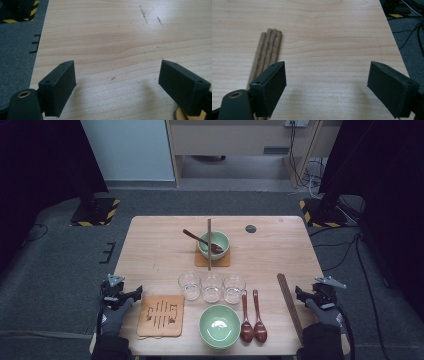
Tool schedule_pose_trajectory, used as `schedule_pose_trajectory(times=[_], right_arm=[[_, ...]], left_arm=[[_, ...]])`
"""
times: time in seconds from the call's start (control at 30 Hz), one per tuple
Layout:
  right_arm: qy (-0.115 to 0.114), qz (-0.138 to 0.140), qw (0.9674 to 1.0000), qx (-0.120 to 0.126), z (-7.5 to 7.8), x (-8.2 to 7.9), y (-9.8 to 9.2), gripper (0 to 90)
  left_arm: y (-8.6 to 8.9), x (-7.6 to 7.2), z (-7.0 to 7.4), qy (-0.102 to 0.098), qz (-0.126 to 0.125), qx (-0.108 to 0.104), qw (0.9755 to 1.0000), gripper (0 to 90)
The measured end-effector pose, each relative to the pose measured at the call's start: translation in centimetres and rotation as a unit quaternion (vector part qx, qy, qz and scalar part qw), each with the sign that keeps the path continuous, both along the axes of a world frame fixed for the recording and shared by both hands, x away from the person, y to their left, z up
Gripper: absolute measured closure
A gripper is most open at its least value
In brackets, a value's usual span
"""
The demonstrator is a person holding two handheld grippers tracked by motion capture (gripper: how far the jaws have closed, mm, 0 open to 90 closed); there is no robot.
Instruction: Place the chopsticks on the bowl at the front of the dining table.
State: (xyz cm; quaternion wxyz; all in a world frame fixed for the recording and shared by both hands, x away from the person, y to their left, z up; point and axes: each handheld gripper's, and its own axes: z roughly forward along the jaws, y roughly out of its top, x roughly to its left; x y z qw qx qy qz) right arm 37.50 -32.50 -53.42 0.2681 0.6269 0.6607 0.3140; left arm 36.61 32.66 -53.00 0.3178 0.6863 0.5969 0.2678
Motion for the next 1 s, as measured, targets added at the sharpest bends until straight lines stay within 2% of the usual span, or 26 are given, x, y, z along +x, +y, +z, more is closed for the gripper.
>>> schedule_pose_trajectory(times=[0.27,0.57,0.83,1.0], right_arm=[[0.012,-0.004,0.9999,-0.004,-0.5,0.1,-0.4,16.3],[0.017,-0.009,0.9997,-0.012,-0.8,0.2,-0.8,16.1],[0.009,-0.008,0.9998,-0.016,-1.0,0.2,-0.9,14.4],[0.009,-0.009,0.9998,-0.016,-1.0,0.2,-0.9,14.1]], left_arm=[[-0.3,-0.5,0.8,-0.022,-0.002,-0.014,0.9997,16.8],[-1.0,-0.9,2.0,-0.042,-0.023,-0.026,0.9985,20.7],[-1.8,-1.7,3.9,-0.077,-0.044,-0.045,0.9951,23.7],[-2.4,-2.1,4.7,-0.089,-0.059,-0.051,0.9930,24.8]])
